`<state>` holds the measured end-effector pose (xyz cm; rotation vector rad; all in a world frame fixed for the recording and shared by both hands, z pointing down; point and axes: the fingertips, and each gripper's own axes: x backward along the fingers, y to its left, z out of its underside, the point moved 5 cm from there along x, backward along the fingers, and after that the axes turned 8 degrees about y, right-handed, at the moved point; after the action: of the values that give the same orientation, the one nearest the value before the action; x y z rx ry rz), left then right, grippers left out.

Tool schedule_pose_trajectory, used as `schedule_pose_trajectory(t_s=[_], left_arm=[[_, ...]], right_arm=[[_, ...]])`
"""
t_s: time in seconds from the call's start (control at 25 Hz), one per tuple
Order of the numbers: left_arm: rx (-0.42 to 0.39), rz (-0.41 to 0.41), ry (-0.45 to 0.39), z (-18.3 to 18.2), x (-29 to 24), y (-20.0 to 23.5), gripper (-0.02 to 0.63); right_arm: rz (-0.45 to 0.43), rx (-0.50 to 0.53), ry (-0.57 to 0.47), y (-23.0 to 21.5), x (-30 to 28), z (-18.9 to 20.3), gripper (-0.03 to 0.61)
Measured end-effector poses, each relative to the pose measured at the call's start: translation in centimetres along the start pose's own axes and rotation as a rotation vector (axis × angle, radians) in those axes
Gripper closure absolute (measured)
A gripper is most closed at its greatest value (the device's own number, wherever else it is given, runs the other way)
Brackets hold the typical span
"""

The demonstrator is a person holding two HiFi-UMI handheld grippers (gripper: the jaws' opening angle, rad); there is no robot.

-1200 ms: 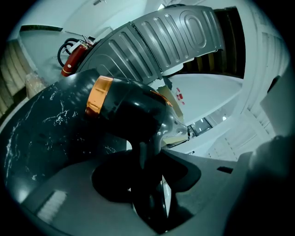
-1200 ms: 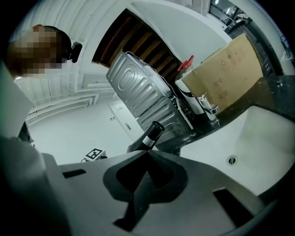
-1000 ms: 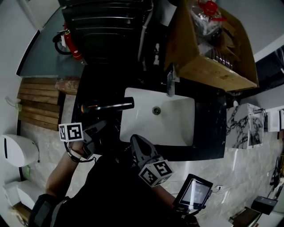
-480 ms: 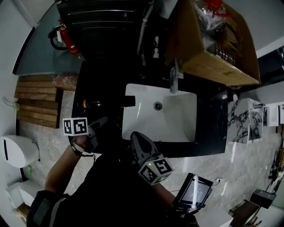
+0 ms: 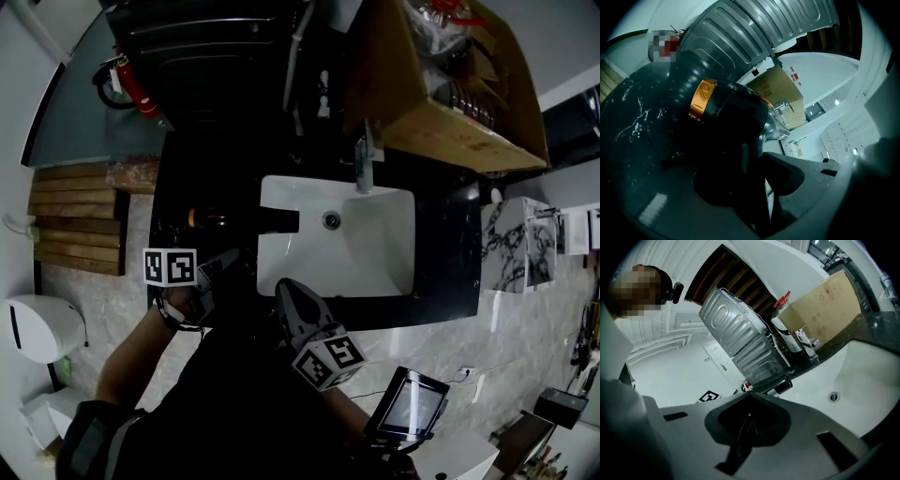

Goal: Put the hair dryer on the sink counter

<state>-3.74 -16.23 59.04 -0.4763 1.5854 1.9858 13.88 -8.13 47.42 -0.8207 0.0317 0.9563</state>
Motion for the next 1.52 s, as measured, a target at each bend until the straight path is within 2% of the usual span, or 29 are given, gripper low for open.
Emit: schedule_pose_trajectory(t_s=[0.28, 0.84, 1.36, 1.52], left_arm=[[-0.031, 0.008, 0.032, 0.1, -1.1, -0.4, 0.433], [-0.089, -0.030, 0.055, 0.9, -2.1, 0.0, 0.433], [-0.096, -0.053, 0.053, 1.8, -2.6, -0.3, 0.433], [-0.127, -0.093, 0.042, 2.0, -2.1, -0.2, 0.422]], right_arm=[[0.003, -0.025, 0.005, -0.6, 0.1, 0.2, 0.583], [-0.001, -0.049, 0.006, -1.0, 0.0, 0.2, 0.583], [-0.011, -0.046, 0.009, -0.2, 0.0, 0.9, 0.583], [-0.019, -0.043, 0.007, 0.1, 0.0, 1.3, 0.583]])
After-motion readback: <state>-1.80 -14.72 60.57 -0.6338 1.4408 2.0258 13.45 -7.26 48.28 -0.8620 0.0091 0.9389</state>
